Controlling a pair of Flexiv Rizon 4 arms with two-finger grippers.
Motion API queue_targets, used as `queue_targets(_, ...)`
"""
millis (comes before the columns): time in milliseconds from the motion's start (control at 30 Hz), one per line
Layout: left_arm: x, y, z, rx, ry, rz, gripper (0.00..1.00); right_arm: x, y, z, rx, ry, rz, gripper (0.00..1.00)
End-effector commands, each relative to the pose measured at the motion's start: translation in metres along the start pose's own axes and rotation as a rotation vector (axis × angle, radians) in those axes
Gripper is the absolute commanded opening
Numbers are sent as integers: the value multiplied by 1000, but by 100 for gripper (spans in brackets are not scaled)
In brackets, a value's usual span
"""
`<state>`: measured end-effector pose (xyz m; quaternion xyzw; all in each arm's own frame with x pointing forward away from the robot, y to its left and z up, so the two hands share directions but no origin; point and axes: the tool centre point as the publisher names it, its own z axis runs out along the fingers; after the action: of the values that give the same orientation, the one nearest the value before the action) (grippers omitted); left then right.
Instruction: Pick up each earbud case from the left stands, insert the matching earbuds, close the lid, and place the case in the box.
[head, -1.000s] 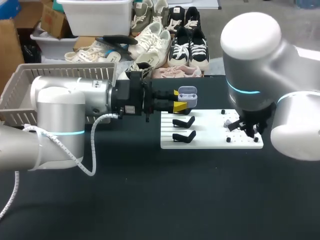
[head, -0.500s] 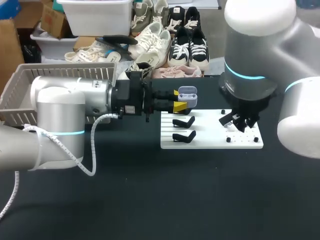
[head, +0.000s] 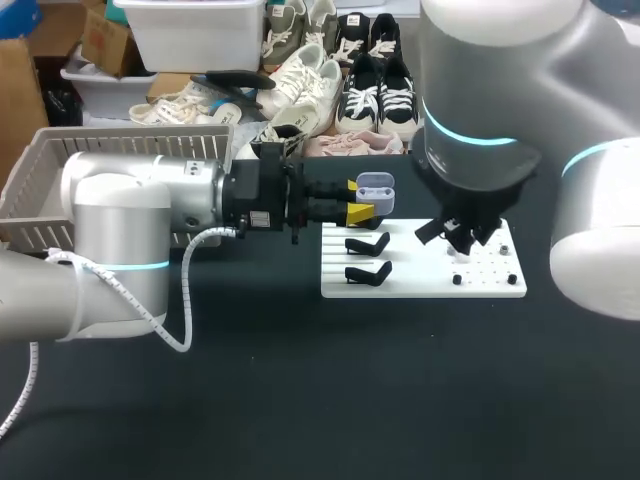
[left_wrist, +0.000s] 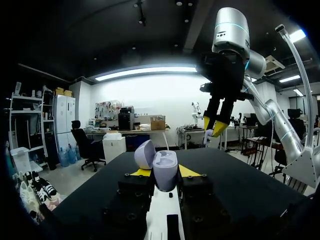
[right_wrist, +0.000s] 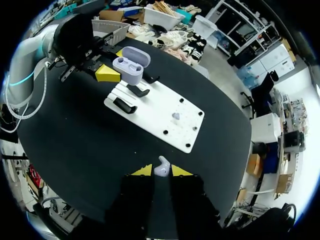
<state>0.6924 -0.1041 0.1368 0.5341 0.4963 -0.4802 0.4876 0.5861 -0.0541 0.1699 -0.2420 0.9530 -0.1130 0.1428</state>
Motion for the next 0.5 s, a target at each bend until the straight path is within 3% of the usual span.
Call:
queue_targets(33, 0, -1, 0, -5, 0, 1, 0, 5, -1, 0, 1, -12, 4, 0)
queue_targets(233, 0, -1, 0, -5, 0, 1, 0, 5, -1, 0, 1, -12, 4, 0)
queue_targets(267, 0, -1, 0, -5, 0, 1, 0, -1, 2, -2, 45, -23, 18, 0)
queue_targets(333, 0, -1, 0, -5, 0, 1, 0, -11, 5, -3, 130, -19, 92, 0)
queue_targets(433, 0, -1, 0, -5, 0, 1, 0, -23, 8, -7, 141, 15, 236, 0)
queue_targets(500, 0, -1, 0, -5, 0, 1, 0, -29, 8, -8, 149, 103, 353, 0)
